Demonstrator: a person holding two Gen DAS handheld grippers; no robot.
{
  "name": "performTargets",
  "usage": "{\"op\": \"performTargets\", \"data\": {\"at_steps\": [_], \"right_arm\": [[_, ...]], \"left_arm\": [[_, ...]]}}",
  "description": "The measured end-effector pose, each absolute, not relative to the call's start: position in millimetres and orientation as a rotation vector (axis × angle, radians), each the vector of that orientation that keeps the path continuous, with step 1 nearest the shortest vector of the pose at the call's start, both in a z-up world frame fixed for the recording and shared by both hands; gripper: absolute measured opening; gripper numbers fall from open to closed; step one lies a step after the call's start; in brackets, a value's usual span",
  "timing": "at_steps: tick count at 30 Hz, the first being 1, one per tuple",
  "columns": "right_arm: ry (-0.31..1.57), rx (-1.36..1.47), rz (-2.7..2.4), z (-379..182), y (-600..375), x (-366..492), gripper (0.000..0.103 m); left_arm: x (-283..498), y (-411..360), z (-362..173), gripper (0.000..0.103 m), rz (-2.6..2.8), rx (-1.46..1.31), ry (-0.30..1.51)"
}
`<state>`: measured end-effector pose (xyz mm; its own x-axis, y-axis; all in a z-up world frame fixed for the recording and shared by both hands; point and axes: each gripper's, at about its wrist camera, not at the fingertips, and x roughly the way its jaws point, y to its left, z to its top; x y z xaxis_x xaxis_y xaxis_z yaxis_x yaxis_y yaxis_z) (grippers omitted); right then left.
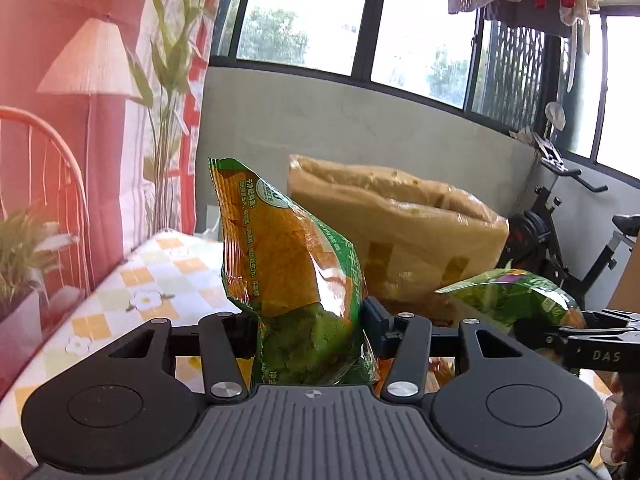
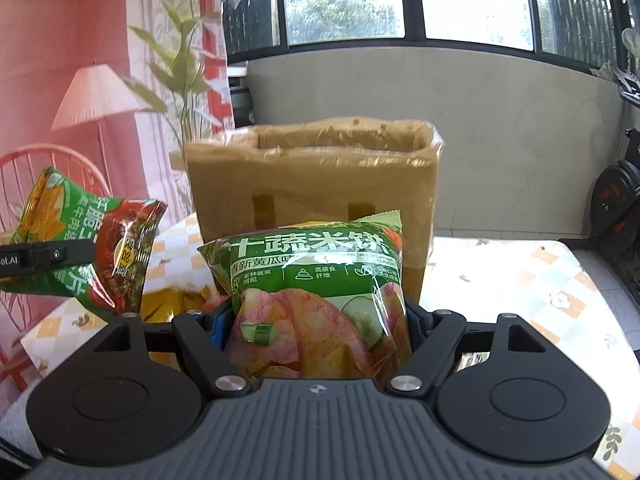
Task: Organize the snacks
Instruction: 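Lift both bags and drop them into the lined cardboard box, opening both tools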
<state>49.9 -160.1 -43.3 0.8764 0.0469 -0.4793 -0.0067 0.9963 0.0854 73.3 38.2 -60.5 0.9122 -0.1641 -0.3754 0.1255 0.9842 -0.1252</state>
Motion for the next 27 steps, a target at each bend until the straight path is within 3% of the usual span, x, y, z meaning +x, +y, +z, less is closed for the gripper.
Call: {"op": "performTargets", "data": {"at_steps": [8, 15, 27], "right_arm": [[0.401, 0.086, 0.034, -0.5, -182.3, 70.1, 0.078], [0.320, -0.049, 0.013, 35.5, -191.0, 138.8, 0.078], [0.429, -0.143, -0.045, 8.4, -183.2, 282.2, 0.079]], "left_arm": [[105.5, 33.8, -20.2, 0.053, -0.147, -0.050, 0.311], [173.1, 10.1, 23.1, 0.054, -0.173, 0.022, 0.236], [308.4, -36.3, 22.7, 0.056, -0.126, 0.123, 0.332]]}}
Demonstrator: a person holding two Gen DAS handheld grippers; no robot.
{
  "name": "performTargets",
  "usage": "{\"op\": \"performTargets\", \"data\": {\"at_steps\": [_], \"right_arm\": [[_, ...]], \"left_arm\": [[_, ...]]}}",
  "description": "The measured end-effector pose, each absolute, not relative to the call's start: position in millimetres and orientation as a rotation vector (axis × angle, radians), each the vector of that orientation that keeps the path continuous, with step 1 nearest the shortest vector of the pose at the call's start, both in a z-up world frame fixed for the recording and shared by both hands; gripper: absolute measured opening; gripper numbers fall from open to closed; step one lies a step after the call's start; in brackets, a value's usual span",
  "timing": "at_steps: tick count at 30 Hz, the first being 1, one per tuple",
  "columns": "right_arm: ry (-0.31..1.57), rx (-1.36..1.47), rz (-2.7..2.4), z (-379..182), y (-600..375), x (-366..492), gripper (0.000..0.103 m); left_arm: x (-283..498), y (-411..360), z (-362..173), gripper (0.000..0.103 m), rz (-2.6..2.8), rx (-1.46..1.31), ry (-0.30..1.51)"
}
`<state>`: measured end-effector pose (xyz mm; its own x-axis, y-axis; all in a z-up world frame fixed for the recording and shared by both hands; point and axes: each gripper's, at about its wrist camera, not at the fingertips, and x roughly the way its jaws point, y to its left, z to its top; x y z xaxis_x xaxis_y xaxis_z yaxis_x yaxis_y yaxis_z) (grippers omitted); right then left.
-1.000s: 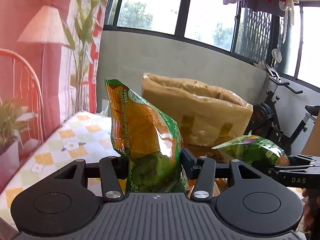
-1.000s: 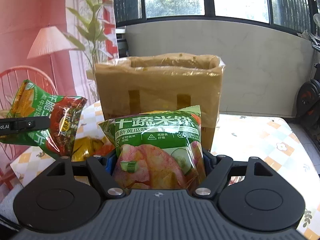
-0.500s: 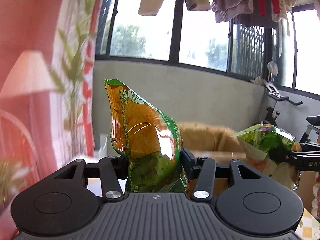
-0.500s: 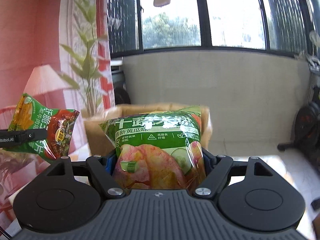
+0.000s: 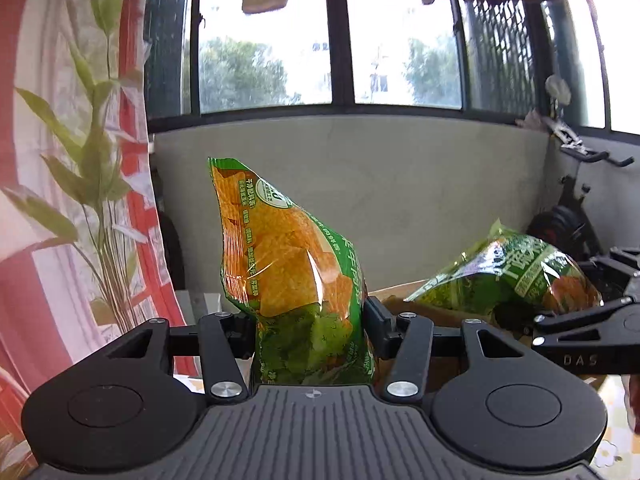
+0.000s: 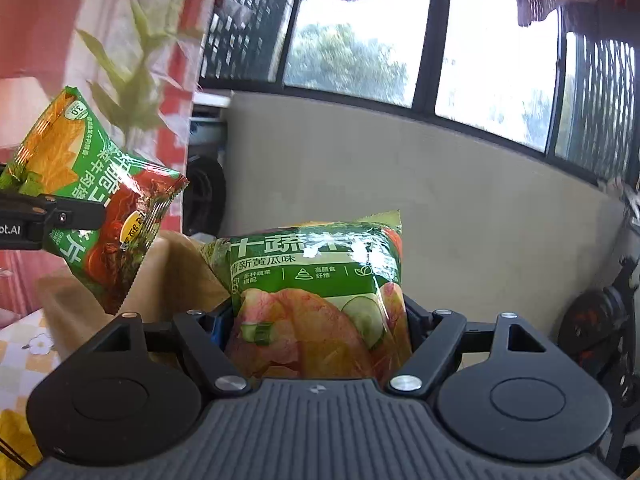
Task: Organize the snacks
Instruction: 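Lift both bags and drop them into the lined cardboard box, opening both tools, then move both tools back toward the snack pile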
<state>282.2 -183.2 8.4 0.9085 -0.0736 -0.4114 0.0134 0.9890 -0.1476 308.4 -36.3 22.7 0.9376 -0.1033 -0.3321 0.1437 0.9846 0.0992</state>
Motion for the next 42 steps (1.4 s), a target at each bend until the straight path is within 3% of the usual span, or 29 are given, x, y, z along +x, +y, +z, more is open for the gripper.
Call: {"op": "performTargets", "data": {"at_steps": [4, 6, 7, 9, 17, 19, 20, 21, 23, 27, 33, 42], "right_arm": [[0.533, -0.004, -0.013, -4.4, -192.8, 310.9, 0.082], [0.544, 0.011, 0.016, -5.4, -193.8, 313.1, 0.088], [0.534, 0.004, 0.019, -3.4, -195.0, 311.6, 0.090], [0.510, 0.004, 0.023, 0.0, -195.5, 307.1, 0.096], [0.444, 0.088, 0.078, 20.1, -202.8, 296.0, 0.098], [0.444, 0.098, 0.088, 24.6, -204.1, 290.5, 0.095], [0.449, 0.100, 0.082, 26.1, -204.2, 289.2, 0.086], [0.457, 0.105, 0.074, 26.2, -204.7, 288.9, 0.066], [0.477, 0.142, 0.055, 25.1, -208.3, 288.5, 0.047], [0.523, 0.228, 0.024, 16.5, -215.7, 293.9, 0.018], [0.709, 0.323, 0.066, -6.5, -208.9, 318.7, 0.016], [0.590, 0.156, 0.086, 7.6, -197.7, 280.5, 0.021]], "left_arm": [[330.4, -41.9, 11.4, 0.068, -0.121, 0.129, 0.409], [327.5, -40.1, 8.9, 0.087, -0.117, 0.128, 0.406], [324.0, -37.4, 8.3, 0.089, -0.118, 0.124, 0.395], [318.0, -32.2, 6.7, 0.090, -0.122, 0.115, 0.389], [309.4, -14.9, 12.3, 0.090, -0.133, 0.053, 0.405], [304.6, -11.8, 14.1, 0.090, -0.129, 0.050, 0.401], [302.0, -10.4, 15.1, 0.090, -0.129, 0.046, 0.397], [301.4, -8.6, 15.6, 0.090, -0.130, 0.042, 0.394], [298.9, -7.2, 15.8, 0.090, -0.132, 0.035, 0.392], [295.6, -8.6, 14.3, 0.090, -0.137, 0.037, 0.394], [293.4, -8.4, 11.7, 0.090, -0.144, 0.036, 0.402], [274.6, 13.1, 13.2, 0.090, -0.141, -0.001, 0.397]]}}
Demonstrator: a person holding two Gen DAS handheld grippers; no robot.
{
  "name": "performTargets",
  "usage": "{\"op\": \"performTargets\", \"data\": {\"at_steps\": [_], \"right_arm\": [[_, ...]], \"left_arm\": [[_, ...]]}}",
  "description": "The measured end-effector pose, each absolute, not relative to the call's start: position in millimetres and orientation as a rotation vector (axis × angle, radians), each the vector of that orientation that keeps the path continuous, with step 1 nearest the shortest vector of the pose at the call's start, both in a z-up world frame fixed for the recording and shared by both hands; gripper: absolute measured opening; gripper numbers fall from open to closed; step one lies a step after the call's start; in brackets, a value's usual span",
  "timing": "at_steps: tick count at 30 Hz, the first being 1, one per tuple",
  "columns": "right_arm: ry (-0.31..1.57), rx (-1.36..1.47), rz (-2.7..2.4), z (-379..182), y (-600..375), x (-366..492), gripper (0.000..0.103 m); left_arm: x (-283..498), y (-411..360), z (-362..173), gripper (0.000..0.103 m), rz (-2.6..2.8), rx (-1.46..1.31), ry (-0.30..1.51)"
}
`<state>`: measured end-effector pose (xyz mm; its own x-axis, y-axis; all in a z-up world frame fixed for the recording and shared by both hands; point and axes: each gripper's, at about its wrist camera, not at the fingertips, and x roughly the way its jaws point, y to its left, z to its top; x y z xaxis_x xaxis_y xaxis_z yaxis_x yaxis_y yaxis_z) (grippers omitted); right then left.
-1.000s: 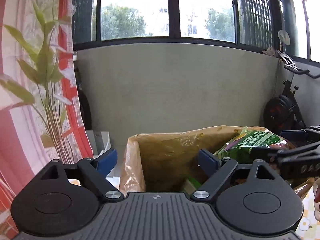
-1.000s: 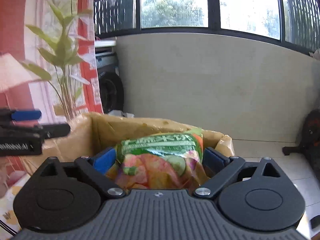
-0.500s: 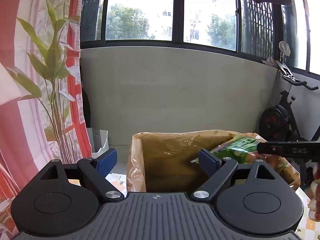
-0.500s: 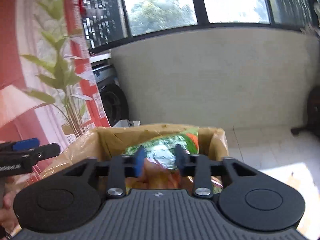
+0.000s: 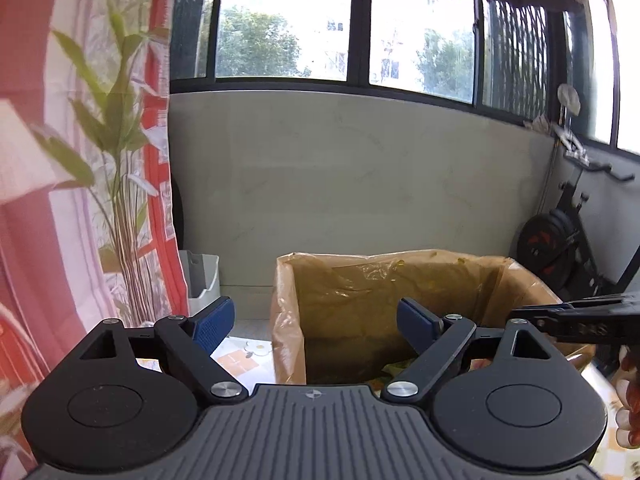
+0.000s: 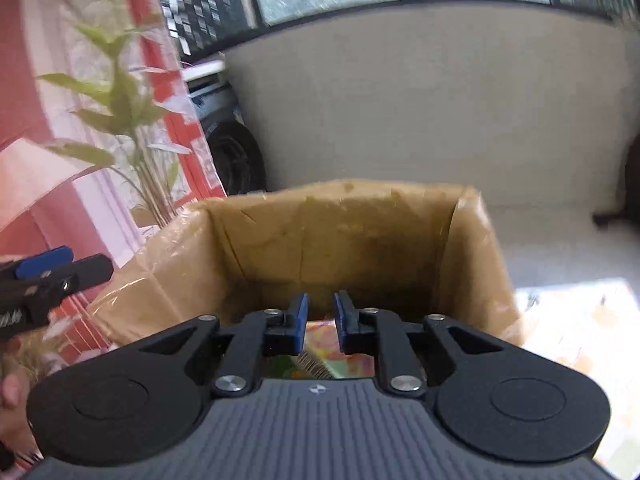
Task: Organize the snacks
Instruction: 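Move both tools back toward the snack pile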
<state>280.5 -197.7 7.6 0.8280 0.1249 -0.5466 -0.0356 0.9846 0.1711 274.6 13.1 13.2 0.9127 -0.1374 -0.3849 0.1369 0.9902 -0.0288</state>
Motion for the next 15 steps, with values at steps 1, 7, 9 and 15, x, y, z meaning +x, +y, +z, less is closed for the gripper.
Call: {"op": "performTargets", "data": {"at_steps": [1, 7, 9, 15], "right_arm": [[0.568, 0.137, 0.094, 9.5, -199.2, 271.3, 0.023], [0.507, 0.136, 0.135, 1.2, -219.5, 220.6, 0.048], [0.504, 0.139, 0.124, -8.0, -228.9, 204.5, 0.051], [0.526, 0.136, 0.109, -46.6, -254.3, 156.9, 0.065]], "left_arm": [[270.3, 18.5, 13.6, 0.091, -0.144, -0.026, 0.396], [241.5, 43.5, 7.2, 0.095, -0.125, -0.094, 0.386], [231.3, 50.2, 2.4, 0.095, -0.113, -0.103, 0.386], [197.7, 60.5, -17.7, 0.095, -0.040, -0.109, 0.362]]}}
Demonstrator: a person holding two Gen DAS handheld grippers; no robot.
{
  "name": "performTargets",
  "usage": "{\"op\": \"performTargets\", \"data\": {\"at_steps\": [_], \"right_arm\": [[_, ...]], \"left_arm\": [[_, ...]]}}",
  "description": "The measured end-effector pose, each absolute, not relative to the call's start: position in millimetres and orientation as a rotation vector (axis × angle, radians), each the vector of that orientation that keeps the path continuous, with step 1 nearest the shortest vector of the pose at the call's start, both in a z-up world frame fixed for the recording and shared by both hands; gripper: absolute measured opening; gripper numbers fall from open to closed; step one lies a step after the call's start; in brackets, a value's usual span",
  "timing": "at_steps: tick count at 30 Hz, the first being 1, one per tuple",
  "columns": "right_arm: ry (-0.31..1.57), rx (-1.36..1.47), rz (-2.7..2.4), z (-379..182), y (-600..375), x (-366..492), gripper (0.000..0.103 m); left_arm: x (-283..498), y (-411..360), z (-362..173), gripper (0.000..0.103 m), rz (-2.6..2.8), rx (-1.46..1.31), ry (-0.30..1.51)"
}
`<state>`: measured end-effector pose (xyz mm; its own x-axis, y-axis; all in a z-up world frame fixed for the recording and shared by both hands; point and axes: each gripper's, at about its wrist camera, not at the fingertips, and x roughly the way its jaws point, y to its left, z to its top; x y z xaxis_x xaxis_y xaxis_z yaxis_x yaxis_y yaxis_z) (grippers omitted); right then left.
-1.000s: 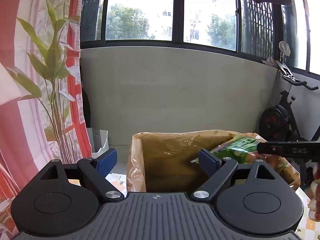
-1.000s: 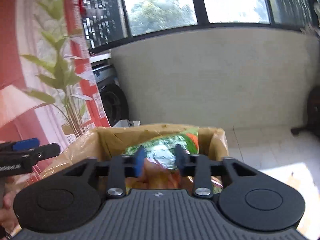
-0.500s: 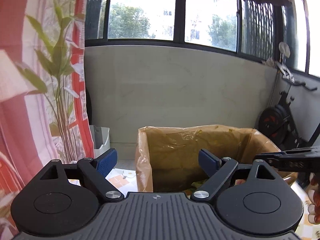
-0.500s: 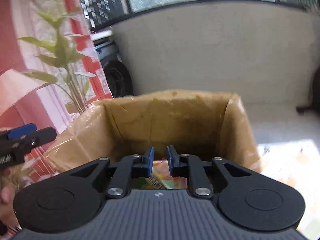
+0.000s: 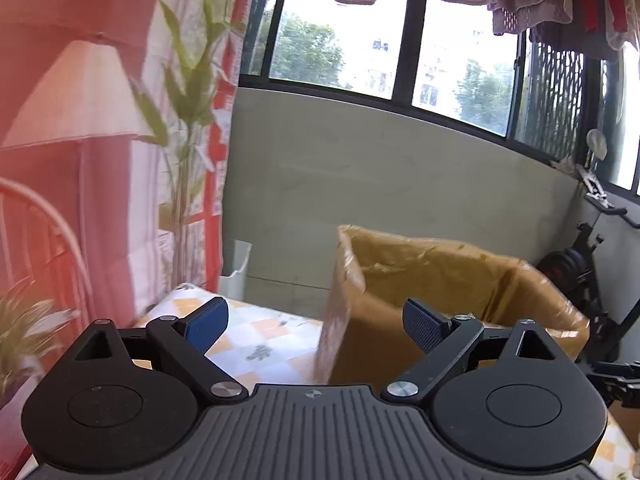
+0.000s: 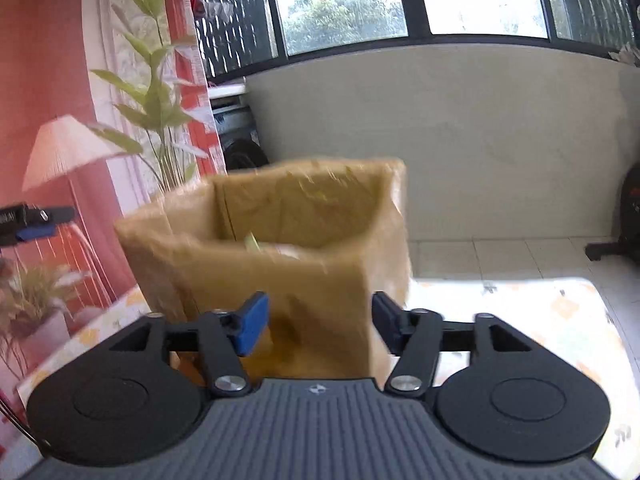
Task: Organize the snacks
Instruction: 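Move both tools back toward the snack pile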
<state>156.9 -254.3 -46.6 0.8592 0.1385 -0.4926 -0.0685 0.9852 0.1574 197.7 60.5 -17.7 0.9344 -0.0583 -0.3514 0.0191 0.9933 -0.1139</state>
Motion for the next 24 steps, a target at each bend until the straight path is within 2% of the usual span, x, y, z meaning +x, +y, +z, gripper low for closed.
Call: {"op": "performTargets", "data": {"at_steps": [1, 3, 6, 10, 11, 17, 24], "right_arm": [[0.537, 0.131, 0.105, -52.8, -256.6, 150.7, 0.067], [0.566, 0.133, 0.075, -67.3, -259.9, 141.6, 0.079], [0.613, 0.167, 0.004, -90.5, -259.5, 131.9, 0.092], [0.690, 0.189, -0.108, -120.4, -246.7, 131.4, 0.098], [0.708, 0.200, -0.136, -126.2, -244.3, 133.1, 0.103], [0.766, 0.226, -0.246, -144.5, -232.9, 142.3, 0.103], [0.820, 0.124, -0.282, -155.3, -222.7, 154.8, 0.102]], "left_arm": [[193.7, 60.3, -21.4, 0.095, -0.040, -0.106, 0.362], [188.8, 60.4, -29.2, 0.095, -0.048, -0.105, 0.366], [186.6, 59.4, -42.3, 0.095, -0.057, -0.091, 0.388], [186.8, 55.3, -58.8, 0.095, -0.065, -0.067, 0.420], [188.1, 55.3, -61.6, 0.094, -0.068, -0.066, 0.426], [188.5, 57.9, -78.8, 0.094, -0.074, -0.067, 0.444], [189.9, 64.6, -96.9, 0.094, -0.075, -0.070, 0.484]]}}
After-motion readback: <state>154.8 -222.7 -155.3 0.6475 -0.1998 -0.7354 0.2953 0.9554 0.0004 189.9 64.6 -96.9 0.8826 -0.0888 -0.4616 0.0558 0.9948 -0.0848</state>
